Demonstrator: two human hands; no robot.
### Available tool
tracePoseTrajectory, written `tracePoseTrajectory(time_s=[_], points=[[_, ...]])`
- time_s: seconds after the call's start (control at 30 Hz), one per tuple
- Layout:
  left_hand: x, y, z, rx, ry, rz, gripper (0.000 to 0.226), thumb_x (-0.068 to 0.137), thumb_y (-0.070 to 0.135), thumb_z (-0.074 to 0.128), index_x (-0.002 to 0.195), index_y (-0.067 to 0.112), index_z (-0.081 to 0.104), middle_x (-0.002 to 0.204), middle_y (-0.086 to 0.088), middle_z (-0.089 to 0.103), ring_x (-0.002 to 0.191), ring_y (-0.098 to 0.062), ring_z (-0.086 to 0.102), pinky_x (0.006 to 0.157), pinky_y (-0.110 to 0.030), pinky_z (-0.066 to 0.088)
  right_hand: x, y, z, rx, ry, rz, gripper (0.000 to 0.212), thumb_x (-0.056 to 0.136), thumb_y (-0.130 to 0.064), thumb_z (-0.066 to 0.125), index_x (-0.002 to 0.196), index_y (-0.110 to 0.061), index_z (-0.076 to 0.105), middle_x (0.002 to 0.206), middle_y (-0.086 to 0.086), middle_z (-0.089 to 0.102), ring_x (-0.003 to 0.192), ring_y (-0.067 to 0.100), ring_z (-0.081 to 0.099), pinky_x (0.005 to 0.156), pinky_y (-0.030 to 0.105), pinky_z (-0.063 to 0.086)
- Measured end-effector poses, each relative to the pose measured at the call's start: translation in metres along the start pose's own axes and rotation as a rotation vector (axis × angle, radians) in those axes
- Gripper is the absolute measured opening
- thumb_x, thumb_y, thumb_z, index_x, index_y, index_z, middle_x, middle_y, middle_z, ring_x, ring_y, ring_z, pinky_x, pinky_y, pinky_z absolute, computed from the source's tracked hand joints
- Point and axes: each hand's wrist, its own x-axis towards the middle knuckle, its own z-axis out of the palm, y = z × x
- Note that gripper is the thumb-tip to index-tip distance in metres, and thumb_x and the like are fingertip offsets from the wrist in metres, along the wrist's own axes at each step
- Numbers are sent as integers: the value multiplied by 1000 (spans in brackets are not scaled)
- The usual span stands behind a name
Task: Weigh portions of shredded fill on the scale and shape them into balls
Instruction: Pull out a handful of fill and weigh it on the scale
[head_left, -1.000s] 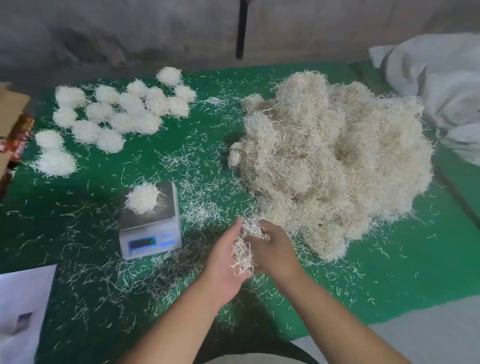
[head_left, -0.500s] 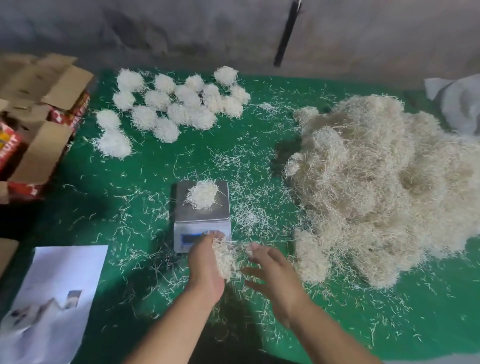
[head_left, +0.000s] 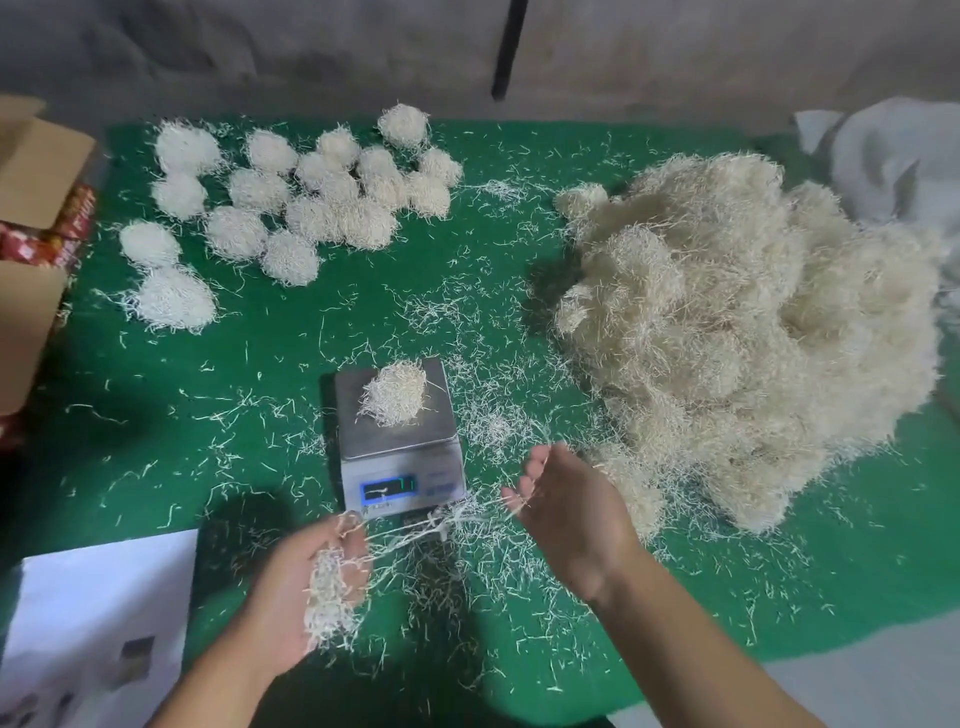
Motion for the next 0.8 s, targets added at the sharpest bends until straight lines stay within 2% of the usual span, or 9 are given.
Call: tracePoseTrajectory(time_s=[0.17,0.23,0.33,0.43,0.5,0.57,0.63,0.7,0.8], points=[[13,4,-36,-76,258,25,28,102,20,47,84,10,67,70,-9,62,56,-23,59,60,-38,41,3,8,-19,-200,14,-65,24,110,-31,51,102,-11,62,81,1,55,68,13,53,80,38,54],[14,9,-22,-43,196,42,30,93,20,54,67,18,69,66,-8,62,53,-23,59,57,-36,44,5,24,-12,-321,-17,-58,28,108,-31,53,115,-6,64,90,5,63,77,19,62,85,41,56],[6,16,5,38,-14,6,28,80,37,70,57,21,63,63,-5,58,54,-20,52,56,-31,43,6,49,5,-470,-72,35,31,111,-39,49,130,-21,67,122,2,76,111,24,73,101,43,60],[14,23,38,111,-128,-27,40,95,36,64,60,18,58,64,-1,53,57,-14,48,56,-27,42,7,66,21,-546,-170,185,35,109,-48,50,126,-28,73,131,1,73,119,23,70,98,39,61],[24,26,55,289,15,7,41,104,29,59,66,14,66,73,-7,65,66,-15,62,63,-23,49,8,70,29,-531,-213,249,39,107,-52,52,121,-27,78,123,1,77,110,20,75,91,37,61],[22,22,63,392,118,212,26,99,47,63,81,31,75,88,2,75,82,-6,70,79,-28,51,11,69,32,-569,-207,249,38,107,-45,49,120,-23,78,113,-1,79,100,17,77,85,37,62],[18,15,65,542,162,361,30,93,65,56,88,39,67,95,12,71,89,-2,65,83,-31,46,16,68,31,-579,-197,247,42,106,-42,48,126,-15,74,104,9,68,93,25,71,87,43,64],[21,3,64,625,160,393,42,92,69,50,97,30,66,105,9,69,97,-6,65,91,-35,48,17,66,27,-602,-265,257,44,106,-36,45,130,-7,69,106,10,49,91,34,70,89,47,64],[21,-6,74,469,19,317,38,89,68,56,106,40,74,108,18,74,103,4,67,87,-22,49,13,61,22,-770,-357,206,33,101,-26,46,105,-4,71,78,9,53,76,25,73,88,51,64]])
